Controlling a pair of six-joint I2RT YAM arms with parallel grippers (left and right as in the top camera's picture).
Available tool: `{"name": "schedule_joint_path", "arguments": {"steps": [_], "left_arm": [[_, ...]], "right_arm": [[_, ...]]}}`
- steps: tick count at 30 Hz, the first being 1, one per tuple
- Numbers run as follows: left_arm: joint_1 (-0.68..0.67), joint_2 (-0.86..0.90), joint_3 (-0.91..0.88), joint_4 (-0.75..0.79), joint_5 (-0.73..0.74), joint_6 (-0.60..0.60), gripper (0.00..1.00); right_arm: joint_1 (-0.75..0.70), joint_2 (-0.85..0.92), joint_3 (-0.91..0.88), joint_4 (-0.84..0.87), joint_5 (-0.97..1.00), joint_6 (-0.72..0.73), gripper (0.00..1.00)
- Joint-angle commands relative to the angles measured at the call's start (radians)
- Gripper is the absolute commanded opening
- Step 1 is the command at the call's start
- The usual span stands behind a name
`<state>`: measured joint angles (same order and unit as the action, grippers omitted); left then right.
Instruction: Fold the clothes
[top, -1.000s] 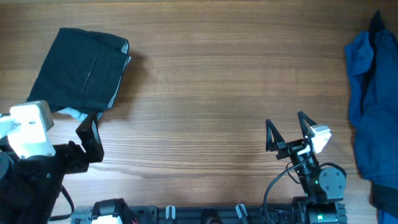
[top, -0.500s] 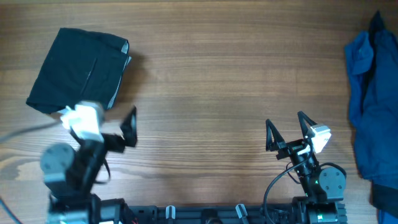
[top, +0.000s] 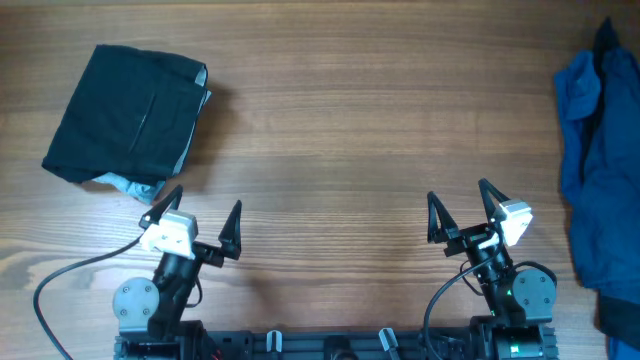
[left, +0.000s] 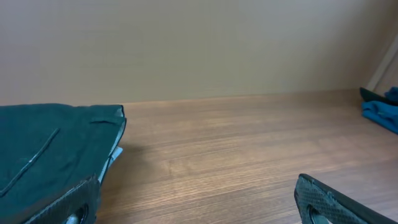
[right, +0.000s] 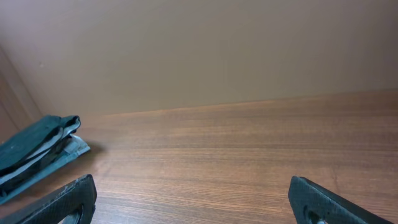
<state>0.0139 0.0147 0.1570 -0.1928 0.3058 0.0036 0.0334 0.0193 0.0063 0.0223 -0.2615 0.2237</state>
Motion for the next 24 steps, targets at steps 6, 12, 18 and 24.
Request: {"name": "schedule_joint_path", "arguments": {"steps": [6,12,18,24], "left_arm": [[-0.012,-0.012,-0.151,0.145,-0.028,0.011,1.0],[-0.012,-0.012,-0.151,0.145,-0.027,0.011,1.0],[-0.012,-0.012,-0.151,0.145,-0.027,0.011,1.0],[-0.012,-0.012,-0.151,0.145,-0.027,0.011,1.0]], "right_arm": [[-0.005,-0.009,-0.001,0.002,-0.009,0.015,1.0],[-0.005,-0.009,-0.001,0.002,-0.009,0.015,1.0],[-0.005,-0.009,-0.001,0.002,-0.009,0.015,1.0],[-0.005,-0.009,-0.001,0.002,-0.009,0.015,1.0]]}}
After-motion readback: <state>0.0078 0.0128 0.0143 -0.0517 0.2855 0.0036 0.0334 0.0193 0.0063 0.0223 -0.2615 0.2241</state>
